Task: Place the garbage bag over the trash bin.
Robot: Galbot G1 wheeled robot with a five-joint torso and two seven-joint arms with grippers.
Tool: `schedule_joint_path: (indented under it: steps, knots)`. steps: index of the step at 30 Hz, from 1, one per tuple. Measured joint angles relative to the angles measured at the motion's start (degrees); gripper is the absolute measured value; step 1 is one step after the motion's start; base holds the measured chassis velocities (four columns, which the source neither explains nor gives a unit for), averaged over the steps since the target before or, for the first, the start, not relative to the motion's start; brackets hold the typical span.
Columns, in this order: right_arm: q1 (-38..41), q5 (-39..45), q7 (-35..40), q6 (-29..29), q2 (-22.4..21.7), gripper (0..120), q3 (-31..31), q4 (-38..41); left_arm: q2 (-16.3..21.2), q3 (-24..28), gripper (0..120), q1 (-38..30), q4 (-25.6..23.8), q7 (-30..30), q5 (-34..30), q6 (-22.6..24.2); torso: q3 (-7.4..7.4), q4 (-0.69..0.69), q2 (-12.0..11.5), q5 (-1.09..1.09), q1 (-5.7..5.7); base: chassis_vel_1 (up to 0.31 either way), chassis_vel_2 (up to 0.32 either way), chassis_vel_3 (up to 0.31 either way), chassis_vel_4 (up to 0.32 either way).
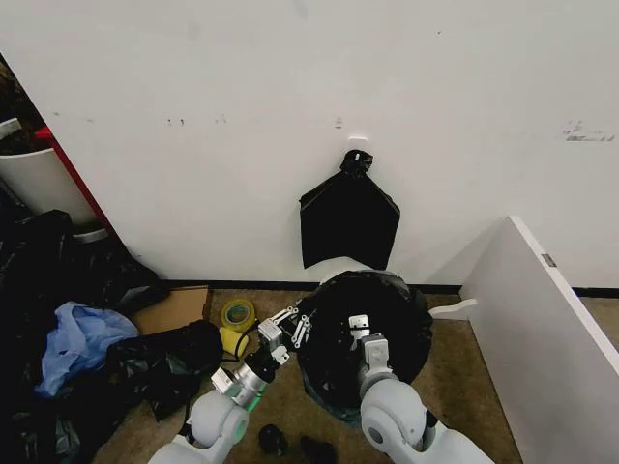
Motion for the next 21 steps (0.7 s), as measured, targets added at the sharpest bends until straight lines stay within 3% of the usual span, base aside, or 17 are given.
schedule_joint_path:
  steps: [4,9,14,19,21]
  knots:
    - [1.62,4.73,3.8,-4.31,0.17,0,1.46,-0.79,0.17,-0.57,5,0.45,-1.34,0.18,0.0,-0.03,0.0,0.0,0.0,0.0,0.0,0.0,0.0,0.0,0.0]
    - [1.58,3.98,3.3,-3.97,-0.42,0,1.72,-0.73,0.36,-1.18,5,0.76,-1.69,0.24,0.01,-0.1,0.0,0.0,0.0,0.0,0.0,0.0,0.0,0.0,0.0]
    - [0.94,0.66,-1.92,2.08,-0.78,0,1.74,1.41,0.01,-1.39,5,0.65,-1.09,-0.06,-0.04,-0.14,0.0,0.01,0.0,0.0,0.0,0.0,0.0,0.0,0.0]
    - [-3.59,-9.71,-12.23,19.28,-2.69,0,1.78,4.01,-1.28,-2.47,5,-0.56,0.29,-5.0,-2.98,3.3,0.0,0.0,0.0,0.0,0.0,0.0,0.0,0.0,0.0]
    - [-4.5,-10.91,-13.54,21.47,-3.12,0,1.8,4.34,-1.36,-2.65,5,-0.68,0.24,-6.2,-3.77,4.45,0.0,-0.01,0.0,0.0,0.0,0.0,0.0,0.0,0.0]
